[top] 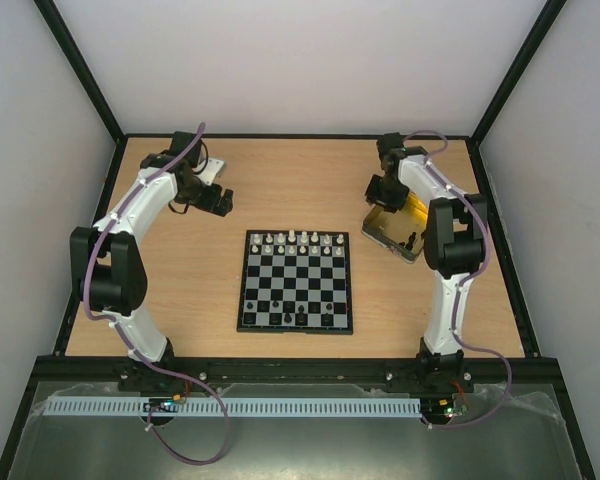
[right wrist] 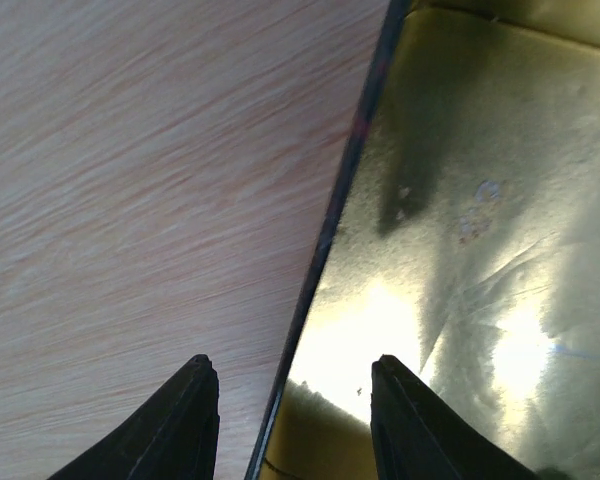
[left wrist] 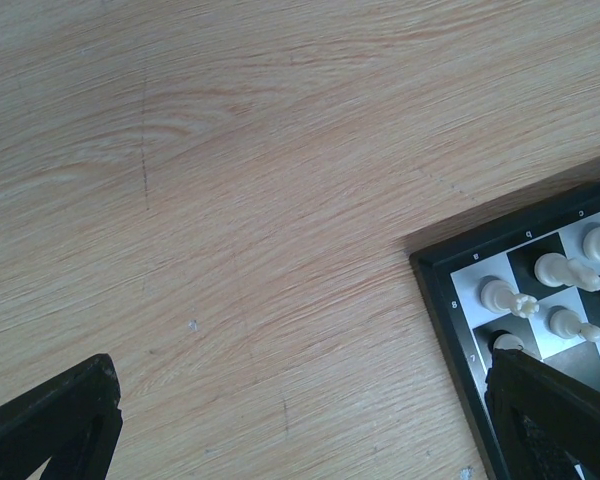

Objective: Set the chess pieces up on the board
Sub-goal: Adjust the storage box at the center of the board.

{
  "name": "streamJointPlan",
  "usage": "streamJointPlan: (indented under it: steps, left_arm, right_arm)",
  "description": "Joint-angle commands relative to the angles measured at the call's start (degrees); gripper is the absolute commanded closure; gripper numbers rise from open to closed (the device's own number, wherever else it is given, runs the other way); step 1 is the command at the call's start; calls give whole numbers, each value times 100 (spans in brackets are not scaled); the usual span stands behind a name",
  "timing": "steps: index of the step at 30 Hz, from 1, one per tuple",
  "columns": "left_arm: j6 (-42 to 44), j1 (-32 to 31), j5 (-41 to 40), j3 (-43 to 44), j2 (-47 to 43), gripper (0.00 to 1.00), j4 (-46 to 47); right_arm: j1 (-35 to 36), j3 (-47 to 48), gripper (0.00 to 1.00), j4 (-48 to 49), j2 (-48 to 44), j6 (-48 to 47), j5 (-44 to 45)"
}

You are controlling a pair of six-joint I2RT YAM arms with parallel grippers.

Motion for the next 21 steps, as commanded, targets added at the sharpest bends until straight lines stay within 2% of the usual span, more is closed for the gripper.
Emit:
streamJointPlan:
  steps: [1, 10, 21]
  left_arm:
    - [-37, -32, -31, -87, -169, 1, -47]
    - [-46, -32, -31, -110, -206, 1, -38]
    - [-64, -32, -30, -87, -259, 1, -58]
  right_arm:
    - [207, -13, 59, -226, 20, -85, -1]
    - [548, -967, 60, -104, -462, -162, 136]
    - [755, -2441, 60, 170, -1534, -119, 43]
